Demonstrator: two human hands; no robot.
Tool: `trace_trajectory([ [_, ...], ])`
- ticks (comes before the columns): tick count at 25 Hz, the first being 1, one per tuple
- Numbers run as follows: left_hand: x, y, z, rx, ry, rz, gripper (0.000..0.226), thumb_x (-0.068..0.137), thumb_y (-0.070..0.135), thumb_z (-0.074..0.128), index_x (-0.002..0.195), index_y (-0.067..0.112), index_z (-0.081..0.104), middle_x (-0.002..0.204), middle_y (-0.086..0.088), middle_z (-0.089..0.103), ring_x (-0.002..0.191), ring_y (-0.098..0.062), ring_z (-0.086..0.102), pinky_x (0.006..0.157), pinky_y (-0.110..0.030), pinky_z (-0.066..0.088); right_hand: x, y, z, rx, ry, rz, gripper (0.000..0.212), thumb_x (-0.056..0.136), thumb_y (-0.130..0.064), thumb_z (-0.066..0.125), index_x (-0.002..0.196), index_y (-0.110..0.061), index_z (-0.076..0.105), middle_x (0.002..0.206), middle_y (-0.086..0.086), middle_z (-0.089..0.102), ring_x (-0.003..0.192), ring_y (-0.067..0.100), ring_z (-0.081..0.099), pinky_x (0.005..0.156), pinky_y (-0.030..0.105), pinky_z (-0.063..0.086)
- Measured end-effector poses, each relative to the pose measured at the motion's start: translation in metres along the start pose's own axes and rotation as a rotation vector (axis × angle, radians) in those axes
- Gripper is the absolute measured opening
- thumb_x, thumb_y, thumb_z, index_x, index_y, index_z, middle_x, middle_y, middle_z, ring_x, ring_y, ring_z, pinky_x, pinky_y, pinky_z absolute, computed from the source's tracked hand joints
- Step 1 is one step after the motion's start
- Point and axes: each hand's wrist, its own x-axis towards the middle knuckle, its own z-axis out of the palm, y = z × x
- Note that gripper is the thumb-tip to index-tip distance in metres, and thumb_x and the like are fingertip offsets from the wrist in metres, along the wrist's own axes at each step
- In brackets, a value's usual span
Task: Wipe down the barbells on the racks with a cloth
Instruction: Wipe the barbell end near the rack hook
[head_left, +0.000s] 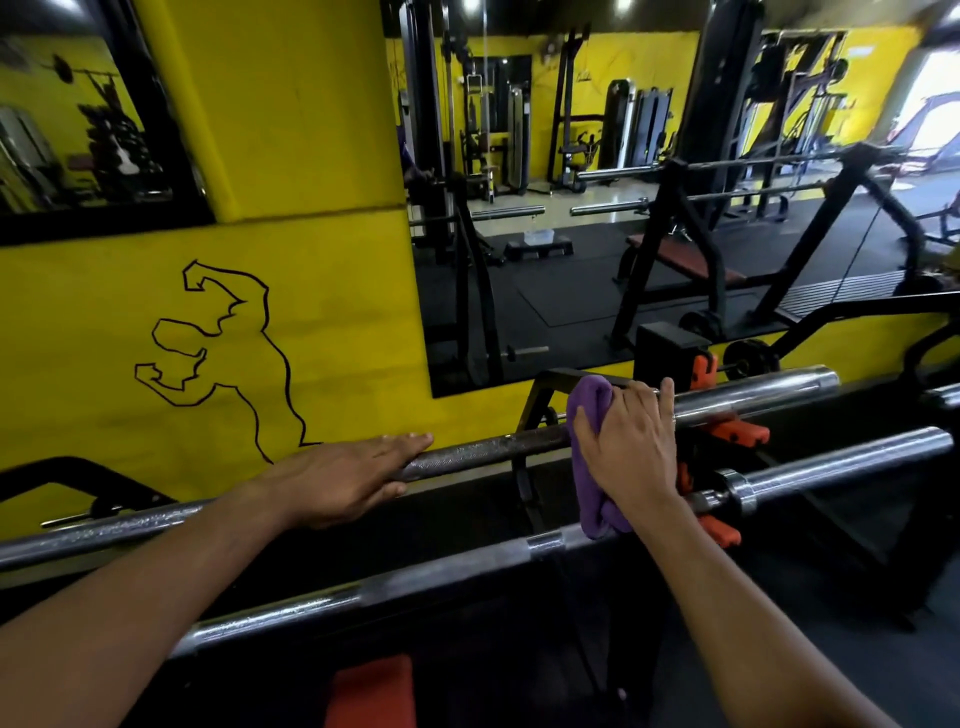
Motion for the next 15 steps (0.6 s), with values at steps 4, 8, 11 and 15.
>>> trace_trajectory([
  [4, 0.001, -0.004, 0.008, 0.059, 0.000, 0.062, 0.068, 0.095, 0.061, 0.003, 0.153, 0.039, -0.025, 0.159, 0.019, -0.026, 0.145, 0.002, -0.023, 0.116, -0.018, -0.012, -0.011, -0.066, 0.006, 0.186, -0.060, -0.055, 0.047, 0.097, -0.055, 0.032, 0.107, -0.018, 0.059, 0.101, 0.001, 0.066, 0.103, 0.021, 0.061, 0.120, 0.048, 0.029],
  [8, 0.003, -0.012, 0.017, 0.133, -0.016, 0.182, 0.063, 0.102, 0.044, 0.006, 0.148, 0.038, -0.036, 0.158, 0.017, -0.038, 0.148, 0.000, -0.029, 0.123, -0.027, -0.013, -0.031, -0.044, 0.018, 0.211, -0.064, -0.242, 0.055, 0.095, -0.055, 0.041, 0.131, -0.015, 0.050, 0.123, 0.003, 0.062, 0.120, 0.022, 0.056, 0.121, 0.050, 0.024],
  [11, 0.003, -0.015, 0.019, 0.149, -0.014, 0.214, 0.059, 0.100, 0.052, -0.007, 0.149, 0.037, -0.036, 0.159, 0.016, -0.037, 0.149, -0.002, -0.026, 0.125, -0.031, -0.009, -0.021, 0.009, 0.014, 0.045, -0.005, -0.116, 0.058, 0.098, -0.054, 0.037, 0.132, -0.010, 0.053, 0.129, 0.008, 0.059, 0.132, 0.027, 0.049, 0.124, 0.056, 0.007],
  [15, 0.003, -0.014, 0.017, 0.132, 0.012, 0.214, 0.059, 0.102, 0.051, -0.003, 0.154, 0.036, -0.028, 0.162, 0.017, -0.031, 0.151, -0.002, -0.022, 0.124, -0.025, -0.012, -0.009, 0.015, 0.011, 0.023, 0.033, -0.015, 0.051, 0.098, -0.044, 0.037, 0.116, -0.004, 0.061, 0.121, 0.015, 0.064, 0.136, 0.031, 0.046, 0.125, 0.056, 0.009],
])
